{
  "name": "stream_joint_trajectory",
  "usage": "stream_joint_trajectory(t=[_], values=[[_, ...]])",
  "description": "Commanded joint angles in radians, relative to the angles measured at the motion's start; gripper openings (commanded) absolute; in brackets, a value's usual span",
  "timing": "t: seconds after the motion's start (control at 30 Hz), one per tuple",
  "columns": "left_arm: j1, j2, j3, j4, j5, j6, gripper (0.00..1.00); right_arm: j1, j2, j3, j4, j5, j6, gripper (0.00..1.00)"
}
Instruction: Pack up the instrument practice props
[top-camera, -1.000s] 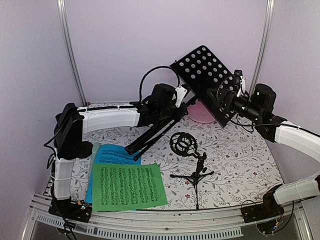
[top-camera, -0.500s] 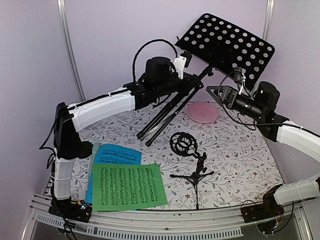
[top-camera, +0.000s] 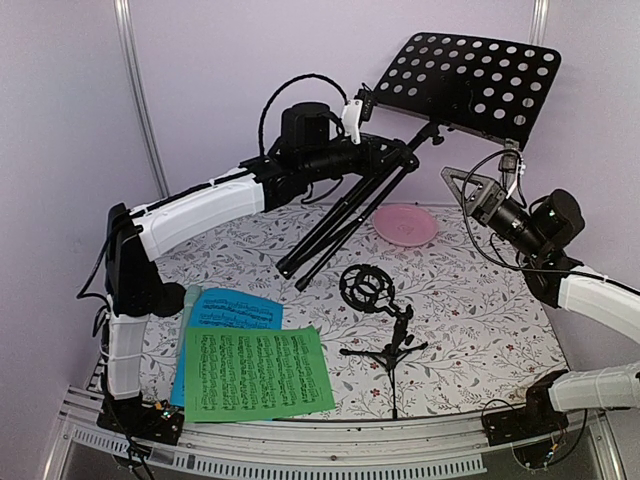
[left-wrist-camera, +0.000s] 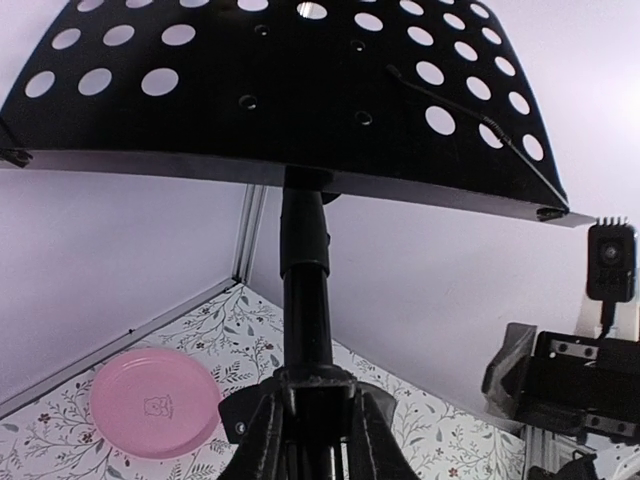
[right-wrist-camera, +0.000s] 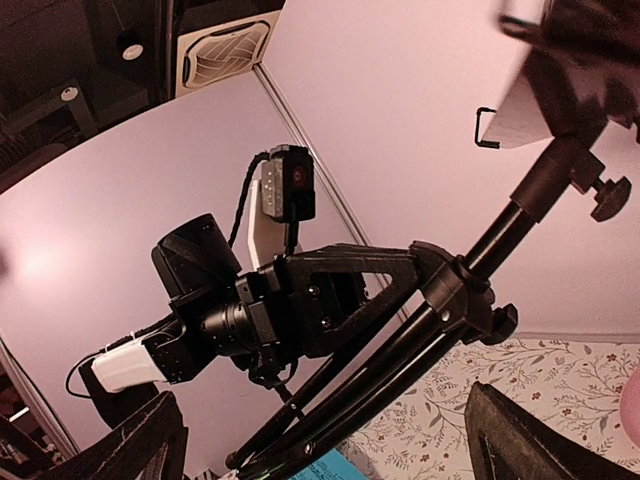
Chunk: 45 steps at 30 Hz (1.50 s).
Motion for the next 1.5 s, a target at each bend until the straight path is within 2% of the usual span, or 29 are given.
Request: stream_joint_trajectory(t=[0.0,0.2,0.3,0.4,0.6,0.77,0.9,1.17,1.3,1.47], values=[[0.001,-0.124,0.136,0.408,0.073,-0.045,0.00,-0.039,0.031,-0.076,0.306,-0.023,0.197,0.99],[-0.010,-0.123,0.145,0.412,0.113,-0.053,0.00,-0.061,0.051,-0.136,0.402,-0.004,0.219,0.99],[-0.017,-0.126,0.148,0.414,0.119,-0.057,0.00,-0.100,0.103,-0.190,0.592,0.000,0.324,0.99],[-0.019,-0.122,0.165,0.409,0.136,-0.059,0.00,-0.130,0.151,-0.197,0.678,-0.033,0.416,0.99],[-0.029,-0.126,0.176,0.401,0.188,-0.076,0.00,-0.143,0.175,-0.075,0.592,-0.108,0.361,0.99],[-0.048,-0.129,0.162,0.394,0.199,-0.066,0.00,-0.143,0.279,0.082,0.582,-0.167,0.383,0.99],[-0.059,-0.138,0.133,0.405,0.193,-0.061,0.00,-0.143,0.287,0.146,0.484,-0.124,0.372,0.96],[-0.075,-0.142,0.124,0.411,0.177,-0.046,0.00,-0.181,0.156,0.130,0.199,-0.023,0.217,0.88],[-0.081,-0.143,0.122,0.410,0.173,-0.039,0.00,-0.246,0.141,0.146,0.187,-0.125,0.249,0.86],[-0.085,-0.142,0.122,0.411,0.174,-0.034,0.00,-0.285,0.137,0.154,0.229,-0.189,0.368,0.72]])
